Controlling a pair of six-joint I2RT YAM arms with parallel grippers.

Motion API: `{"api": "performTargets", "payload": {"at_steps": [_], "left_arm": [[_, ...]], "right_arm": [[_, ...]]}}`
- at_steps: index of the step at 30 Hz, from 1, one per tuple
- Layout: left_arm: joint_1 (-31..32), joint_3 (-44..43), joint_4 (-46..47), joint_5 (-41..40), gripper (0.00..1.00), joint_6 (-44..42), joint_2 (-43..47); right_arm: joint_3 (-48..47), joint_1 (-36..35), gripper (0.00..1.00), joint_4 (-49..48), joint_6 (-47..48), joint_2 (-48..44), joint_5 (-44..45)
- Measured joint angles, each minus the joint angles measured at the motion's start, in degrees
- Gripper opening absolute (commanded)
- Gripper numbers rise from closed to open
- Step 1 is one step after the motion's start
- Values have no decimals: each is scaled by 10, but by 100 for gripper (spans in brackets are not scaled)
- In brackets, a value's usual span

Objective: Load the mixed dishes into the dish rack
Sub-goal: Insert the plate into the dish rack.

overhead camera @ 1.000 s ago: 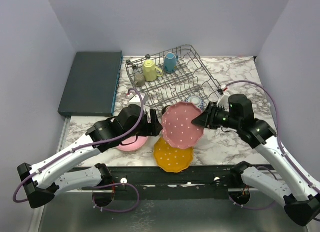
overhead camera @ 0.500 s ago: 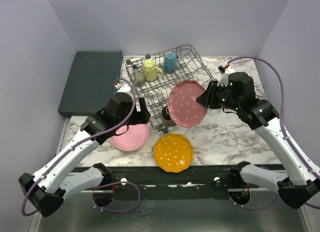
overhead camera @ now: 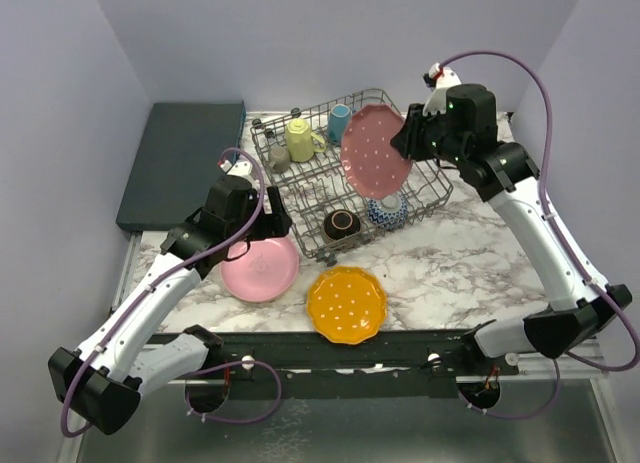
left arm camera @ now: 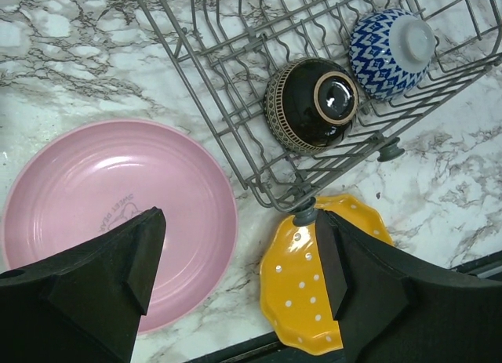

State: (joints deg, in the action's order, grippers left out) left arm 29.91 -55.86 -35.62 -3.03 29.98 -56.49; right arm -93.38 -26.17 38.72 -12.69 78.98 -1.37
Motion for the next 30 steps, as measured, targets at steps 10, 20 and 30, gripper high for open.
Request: {"api": "performTargets", "payload": {"at_steps": [10, 20, 30], "left_arm": [[-28, 5, 15, -2, 81, -6, -14], [-47, 30, 18, -11, 81, -6, 12], [-52, 31, 19, -10, 81, -10, -2]], "right_arm": [[-111, 50, 0, -18, 51, 102, -5], [-122, 59, 0, -74, 119, 153, 26], [-91, 61, 0, -164, 181, 181, 87]]}}
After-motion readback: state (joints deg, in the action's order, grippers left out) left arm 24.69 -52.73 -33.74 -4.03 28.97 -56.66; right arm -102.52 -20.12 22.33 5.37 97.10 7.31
